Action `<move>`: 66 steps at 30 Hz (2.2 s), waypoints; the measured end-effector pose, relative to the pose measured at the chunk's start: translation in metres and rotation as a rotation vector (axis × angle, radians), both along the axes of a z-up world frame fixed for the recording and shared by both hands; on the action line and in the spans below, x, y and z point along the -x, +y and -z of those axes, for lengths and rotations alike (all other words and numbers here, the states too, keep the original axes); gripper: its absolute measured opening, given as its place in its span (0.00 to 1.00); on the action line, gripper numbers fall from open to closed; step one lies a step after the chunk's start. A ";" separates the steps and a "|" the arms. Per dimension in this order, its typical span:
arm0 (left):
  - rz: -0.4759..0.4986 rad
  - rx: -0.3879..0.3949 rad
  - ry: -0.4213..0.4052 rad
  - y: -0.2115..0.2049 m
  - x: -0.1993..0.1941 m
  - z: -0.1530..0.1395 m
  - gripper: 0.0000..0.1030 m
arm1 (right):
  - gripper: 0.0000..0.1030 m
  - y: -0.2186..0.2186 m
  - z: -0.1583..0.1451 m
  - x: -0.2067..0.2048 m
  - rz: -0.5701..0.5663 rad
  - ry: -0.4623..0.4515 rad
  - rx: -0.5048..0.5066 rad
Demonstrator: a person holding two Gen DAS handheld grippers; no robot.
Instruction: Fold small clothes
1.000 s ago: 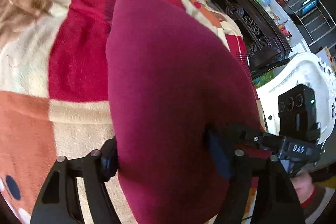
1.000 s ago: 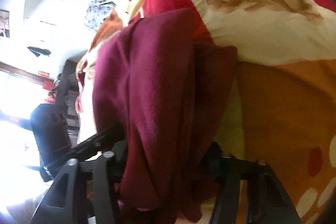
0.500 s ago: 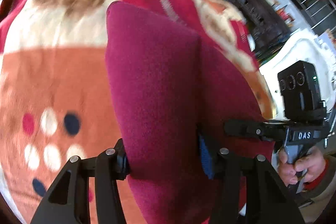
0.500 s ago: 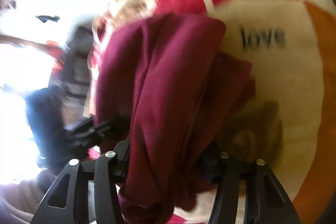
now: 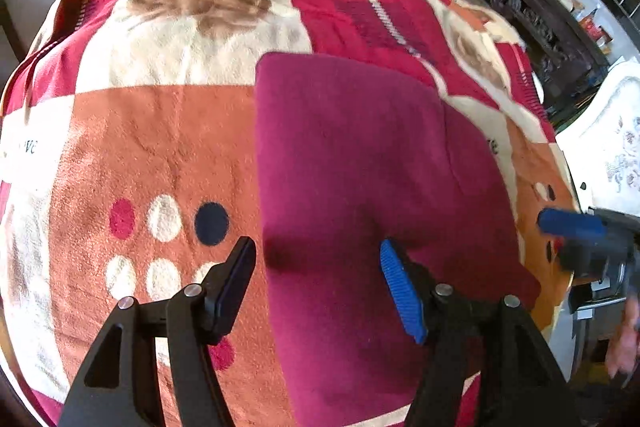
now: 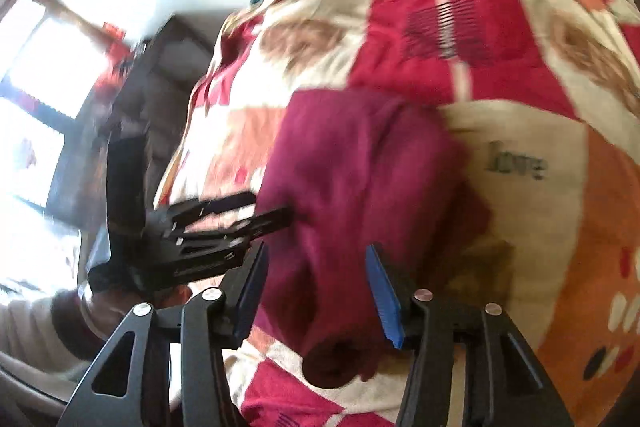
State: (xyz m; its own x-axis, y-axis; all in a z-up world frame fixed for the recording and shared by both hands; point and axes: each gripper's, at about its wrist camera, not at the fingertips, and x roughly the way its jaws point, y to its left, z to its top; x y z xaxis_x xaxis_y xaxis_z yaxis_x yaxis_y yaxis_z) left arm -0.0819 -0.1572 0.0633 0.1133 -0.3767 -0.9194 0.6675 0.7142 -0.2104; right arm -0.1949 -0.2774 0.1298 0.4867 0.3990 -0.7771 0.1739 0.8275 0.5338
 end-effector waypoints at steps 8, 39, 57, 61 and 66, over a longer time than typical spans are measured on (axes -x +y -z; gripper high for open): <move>0.010 -0.028 -0.001 -0.014 0.009 0.015 0.68 | 0.47 0.031 0.056 0.013 -0.058 0.123 0.180; -0.176 -0.149 -0.101 0.035 0.016 -0.053 0.72 | 0.81 0.028 -0.019 0.024 0.270 0.197 0.260; -0.169 -0.180 -0.096 0.035 0.016 -0.046 0.72 | 0.83 0.025 -0.009 0.022 0.261 0.230 0.243; -0.168 -0.186 -0.092 0.033 0.017 -0.044 0.72 | 0.83 0.026 -0.007 0.022 0.255 0.237 0.238; -0.156 -0.193 -0.101 0.030 0.018 -0.043 0.72 | 0.83 0.024 -0.006 0.022 0.254 0.232 0.227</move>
State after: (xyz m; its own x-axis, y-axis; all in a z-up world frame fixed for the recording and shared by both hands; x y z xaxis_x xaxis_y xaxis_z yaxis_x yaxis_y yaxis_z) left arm -0.1001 -0.1271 0.1065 0.2516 -0.1664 -0.9534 0.5567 0.8307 0.0019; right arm -0.2172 -0.2535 0.1362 0.3490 0.0948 -0.9323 0.4821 0.8350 0.2653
